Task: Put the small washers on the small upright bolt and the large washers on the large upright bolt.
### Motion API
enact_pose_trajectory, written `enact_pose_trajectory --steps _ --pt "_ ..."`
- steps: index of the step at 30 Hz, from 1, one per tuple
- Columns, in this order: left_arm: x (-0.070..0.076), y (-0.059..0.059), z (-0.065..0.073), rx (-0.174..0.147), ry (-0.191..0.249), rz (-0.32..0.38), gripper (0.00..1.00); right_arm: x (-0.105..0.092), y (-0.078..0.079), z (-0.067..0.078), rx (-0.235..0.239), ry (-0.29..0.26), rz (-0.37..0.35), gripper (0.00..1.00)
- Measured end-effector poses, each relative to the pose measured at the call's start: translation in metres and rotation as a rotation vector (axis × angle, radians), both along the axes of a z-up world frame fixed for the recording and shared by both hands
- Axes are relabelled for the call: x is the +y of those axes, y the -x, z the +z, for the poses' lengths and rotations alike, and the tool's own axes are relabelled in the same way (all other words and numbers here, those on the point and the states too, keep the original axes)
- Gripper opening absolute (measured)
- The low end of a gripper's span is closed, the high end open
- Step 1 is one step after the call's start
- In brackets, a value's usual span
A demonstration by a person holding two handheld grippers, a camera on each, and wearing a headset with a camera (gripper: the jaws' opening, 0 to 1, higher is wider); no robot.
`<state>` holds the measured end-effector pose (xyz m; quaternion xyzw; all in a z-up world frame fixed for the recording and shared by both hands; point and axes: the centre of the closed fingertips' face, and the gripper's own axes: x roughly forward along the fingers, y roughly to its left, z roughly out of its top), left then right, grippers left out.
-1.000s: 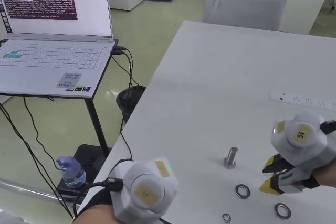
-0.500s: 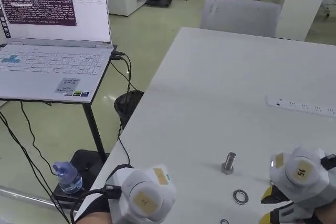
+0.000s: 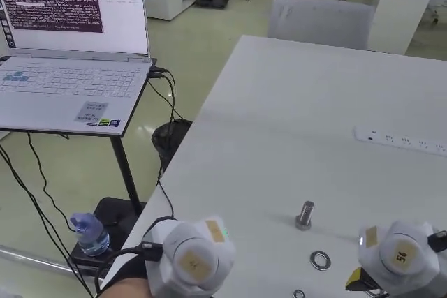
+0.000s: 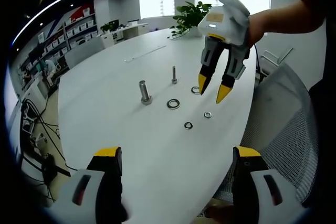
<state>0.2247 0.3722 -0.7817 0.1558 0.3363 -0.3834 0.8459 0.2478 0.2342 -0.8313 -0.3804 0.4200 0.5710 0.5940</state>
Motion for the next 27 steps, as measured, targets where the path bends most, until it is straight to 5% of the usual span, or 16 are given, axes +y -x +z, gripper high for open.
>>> enact_pose_trajectory --steps 18,27 --pt "-0.001 -0.002 0.002 -0.009 0.002 -0.004 0.86 -0.003 0.004 -0.042 -0.024 0.036 0.023 0.26" --pt "0.0 -0.002 0.001 -0.006 0.003 -0.003 0.85 0.0 0.005 -0.048 -0.029 0.04 0.034 0.26"
